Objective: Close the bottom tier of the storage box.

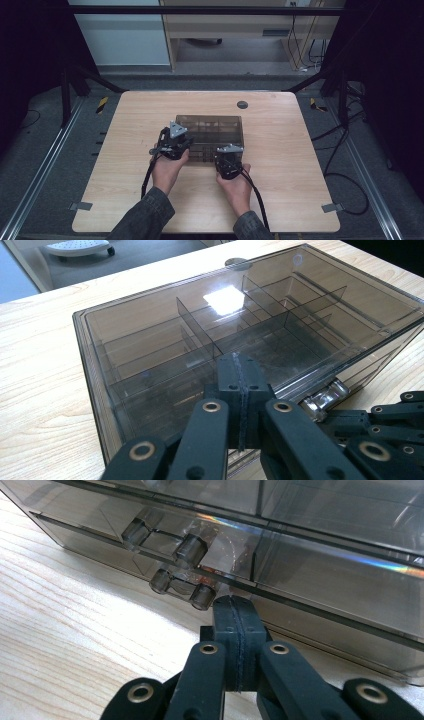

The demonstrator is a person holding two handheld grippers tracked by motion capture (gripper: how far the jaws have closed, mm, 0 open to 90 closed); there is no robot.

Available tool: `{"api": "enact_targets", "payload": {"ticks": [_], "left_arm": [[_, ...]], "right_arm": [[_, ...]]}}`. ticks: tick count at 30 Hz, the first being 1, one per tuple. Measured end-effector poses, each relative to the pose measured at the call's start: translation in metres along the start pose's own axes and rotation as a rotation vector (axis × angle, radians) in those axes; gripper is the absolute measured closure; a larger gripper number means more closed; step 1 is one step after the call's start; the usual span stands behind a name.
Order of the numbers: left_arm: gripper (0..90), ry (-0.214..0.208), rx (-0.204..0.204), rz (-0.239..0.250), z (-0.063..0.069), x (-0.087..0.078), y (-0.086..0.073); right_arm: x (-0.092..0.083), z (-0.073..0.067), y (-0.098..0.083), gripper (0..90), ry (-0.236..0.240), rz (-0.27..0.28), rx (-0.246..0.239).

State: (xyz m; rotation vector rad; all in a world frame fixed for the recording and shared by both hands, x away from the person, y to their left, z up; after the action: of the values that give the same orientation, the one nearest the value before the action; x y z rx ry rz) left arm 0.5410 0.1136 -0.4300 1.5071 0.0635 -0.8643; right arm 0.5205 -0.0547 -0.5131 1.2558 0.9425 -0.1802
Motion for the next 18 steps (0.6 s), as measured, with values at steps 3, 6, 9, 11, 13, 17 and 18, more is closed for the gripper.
{"api": "enact_targets", "payload": {"ticks": [3, 6, 9, 11, 13, 17, 18], "left_arm": [[90.0, -0.001, -0.001, -0.001, -0.0001, 0.0000, 0.0001], [90.0, 0.000, 0.000, 0.000, 0.0000, 0.0000, 0.0000], [90.0, 0.000, 0.000, 0.001, 0.0000, -0.0001, -0.0001], [90.0, 0.001, 0.000, 0.003, 0.0000, -0.0001, -0.0002], [90.0, 0.002, 0.001, 0.003, 0.0001, -0.0001, -0.0003], [90.0, 0.002, 0.002, 0.003, 0.0002, -0.0002, -0.0003], [90.0, 0.002, 0.002, 0.003, 0.0002, -0.0002, -0.0003]], "right_arm": [[0.0000, 0.0000, 0.0001, 90.0, 0.003, 0.000, 0.003], [0.0004, 0.0000, -0.0001, 90.0, 0.000, 0.000, -0.002], [0.0002, 0.0002, -0.0002, 90.0, -0.001, 0.000, -0.004], [-0.0007, -0.0003, -0.0001, 90.0, 0.001, 0.000, 0.004], [-0.0011, -0.0001, -0.0005, 90.0, 0.001, 0.002, -0.007], [-0.0042, -0.0014, -0.0005, 90.0, 0.007, 0.003, -0.009], [-0.0046, -0.0014, -0.0006, 90.0, 0.007, 0.005, -0.016]]}}
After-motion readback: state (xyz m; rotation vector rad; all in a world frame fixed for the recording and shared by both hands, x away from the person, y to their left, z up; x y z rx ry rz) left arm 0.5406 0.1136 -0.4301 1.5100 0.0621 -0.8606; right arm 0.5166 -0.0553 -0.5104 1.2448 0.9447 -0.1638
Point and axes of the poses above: each handheld gripper's, and its own axes: x roughly forward along the jaws, y roughly out of its top, z roughly to its right, the point moved 3 cm from there along x, roughly forward along the jaws, and after that the axes turned 9 degrees about -x, right-handed, at the moved point
